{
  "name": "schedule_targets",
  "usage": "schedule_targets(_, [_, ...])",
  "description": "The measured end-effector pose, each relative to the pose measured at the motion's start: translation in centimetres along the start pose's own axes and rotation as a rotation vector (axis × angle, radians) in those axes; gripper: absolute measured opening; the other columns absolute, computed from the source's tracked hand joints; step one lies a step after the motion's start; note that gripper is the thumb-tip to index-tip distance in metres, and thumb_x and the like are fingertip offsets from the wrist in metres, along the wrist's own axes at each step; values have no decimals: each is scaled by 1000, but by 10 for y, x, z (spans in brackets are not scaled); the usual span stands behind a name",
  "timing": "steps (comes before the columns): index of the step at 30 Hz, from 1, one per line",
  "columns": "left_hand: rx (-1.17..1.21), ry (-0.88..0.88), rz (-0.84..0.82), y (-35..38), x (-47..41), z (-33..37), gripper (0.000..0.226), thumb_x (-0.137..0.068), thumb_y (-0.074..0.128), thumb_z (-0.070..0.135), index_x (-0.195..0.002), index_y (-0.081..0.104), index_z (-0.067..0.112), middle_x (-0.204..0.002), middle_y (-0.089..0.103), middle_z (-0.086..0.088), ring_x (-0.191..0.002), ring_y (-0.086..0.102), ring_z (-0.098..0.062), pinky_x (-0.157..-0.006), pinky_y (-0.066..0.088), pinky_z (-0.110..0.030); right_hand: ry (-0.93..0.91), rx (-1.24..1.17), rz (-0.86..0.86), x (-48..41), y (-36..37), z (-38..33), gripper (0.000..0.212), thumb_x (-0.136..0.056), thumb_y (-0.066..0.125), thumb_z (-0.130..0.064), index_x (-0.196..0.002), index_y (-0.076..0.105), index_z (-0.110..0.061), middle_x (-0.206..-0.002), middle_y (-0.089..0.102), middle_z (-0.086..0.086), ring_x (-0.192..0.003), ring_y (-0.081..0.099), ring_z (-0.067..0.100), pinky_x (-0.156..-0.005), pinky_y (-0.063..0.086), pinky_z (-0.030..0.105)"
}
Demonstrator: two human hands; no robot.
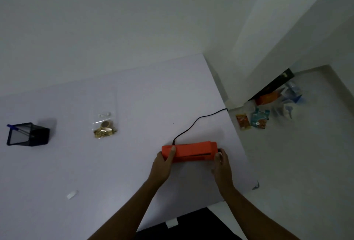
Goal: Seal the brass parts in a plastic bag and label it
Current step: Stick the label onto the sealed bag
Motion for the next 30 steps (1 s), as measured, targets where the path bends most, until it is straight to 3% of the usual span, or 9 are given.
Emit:
schedule_targets(3, [34, -12, 28, 0, -6, 9, 70, -89, 43, 65, -132, 48, 10, -131, 57, -12, -107, 52, -21, -90, 37, -30, 6, -45, -52, -13, 1, -13, 50, -98, 39, -52, -145, 34, -36, -143, 47, 0, -127, 48, 24, -102, 46, 55])
schedule_targets(6, [53, -20, 58, -8, -17, 21, 71, -90, 41, 65, -134, 46, 11, -134, 55, -12, -119, 52, -26, -95, 36, -32, -20, -101, -117, -30, 7, -40, 44, -101, 42, -42, -143, 39, -30, -126, 55, -3, -99, 58, 13, -88, 53, 44])
schedule_targets(8, [65, -17, 79, -15, -28, 34, 71, -90, 40, 65, -134, 47, 11, -133, 55, -12, -116, 52, -25, -94, 36, -32, -26, -115, -145, -43, 13, -56, 43, -101, 43, -39, -142, 41, -26, -114, 59, -6, -86, 58, 9, -82, 53, 40])
schedule_targets(16, [93, -19, 170, -44, -75, 87, 77, -91, 33, 68, -133, 45, 4, -132, 55, -17, -118, 53, -31, -93, 38, -35, -76, -119, -221, -94, 52, -125, 47, -102, 43, -35, -145, 40, -17, -130, 55, 5, -116, 57, 23, -93, 51, 45])
schedule_targets(21, [85, 6, 193, -63, -95, 120, 81, -91, 31, 68, -137, 40, 1, -135, 52, -20, -120, 52, -34, -98, 41, -39, -137, -75, -247, -118, 72, -159, 41, -103, 40, -33, -141, 44, -17, -127, 57, 5, -115, 56, 23, -91, 51, 45])
schedule_targets(25, [54, 35, 191, -72, -95, 137, 79, -93, 31, 65, -141, 36, 2, -138, 51, -20, -123, 51, -34, -100, 41, -41, -170, 35, -247, -128, 80, -165, 40, -103, 38, -33, -139, 46, -17, -130, 56, 7, -119, 55, 24, -101, 48, 51])
schedule_targets(30, [-12, 132, 151, -74, -79, 137, 69, -97, 32, 57, -141, 37, 4, -140, 50, -16, -126, 50, -33, -98, 38, -35, -217, 200, -244, -131, 76, -167, 45, -102, 35, -41, -133, 52, -14, -125, 58, 10, -114, 57, 32, -101, 47, 51])
Point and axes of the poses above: each hand's wrist, its own x-axis away from the middle knuckle, its own y-axis out of the palm, z = x × y, the point moved 7 cm from there along -x, towards the middle knuckle
